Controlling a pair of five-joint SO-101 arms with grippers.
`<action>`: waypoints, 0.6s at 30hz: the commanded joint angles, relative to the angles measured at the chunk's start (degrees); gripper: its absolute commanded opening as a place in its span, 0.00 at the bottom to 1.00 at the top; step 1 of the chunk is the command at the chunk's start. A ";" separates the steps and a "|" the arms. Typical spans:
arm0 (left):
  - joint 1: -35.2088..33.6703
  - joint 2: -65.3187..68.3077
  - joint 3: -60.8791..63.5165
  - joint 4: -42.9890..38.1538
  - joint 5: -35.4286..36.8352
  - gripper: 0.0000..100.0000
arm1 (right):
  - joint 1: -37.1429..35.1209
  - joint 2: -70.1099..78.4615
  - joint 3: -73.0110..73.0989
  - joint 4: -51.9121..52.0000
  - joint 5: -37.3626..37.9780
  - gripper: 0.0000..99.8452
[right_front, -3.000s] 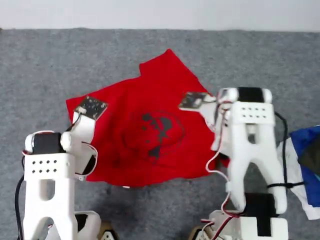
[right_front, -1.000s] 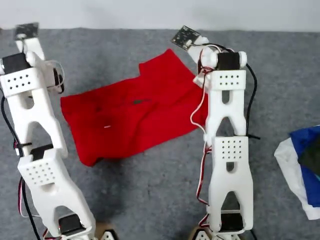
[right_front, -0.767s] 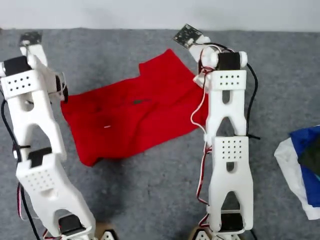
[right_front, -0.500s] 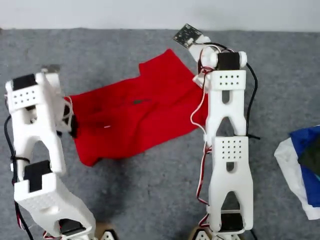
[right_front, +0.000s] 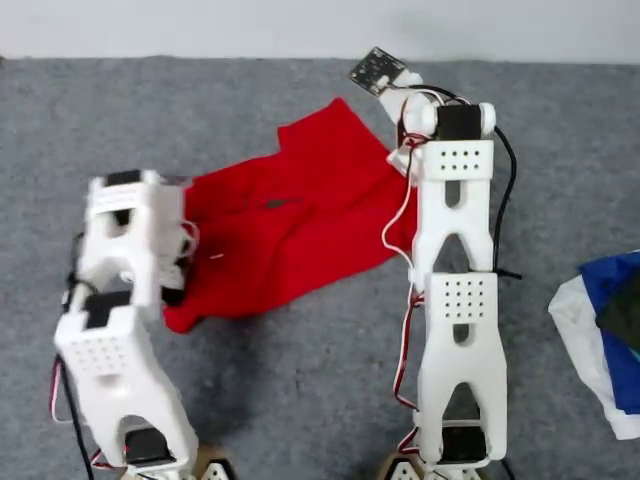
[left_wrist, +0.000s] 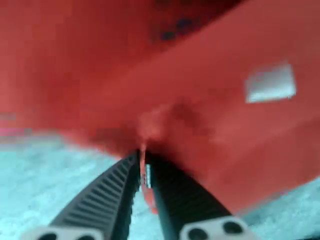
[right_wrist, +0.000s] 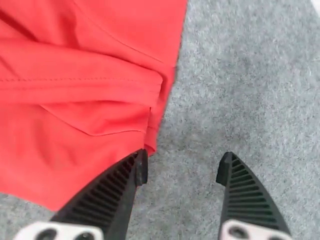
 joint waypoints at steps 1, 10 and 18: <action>6.07 3.08 -0.31 -0.79 -0.53 0.01 | 0.57 -2.95 -2.73 2.33 -0.62 0.24; 6.86 -5.10 -4.70 2.37 -0.35 0.01 | 0.57 1.98 -2.81 2.33 -0.62 0.24; 6.59 -20.22 -4.44 7.65 -0.88 0.01 | 0.40 2.33 -2.81 2.33 -0.62 0.24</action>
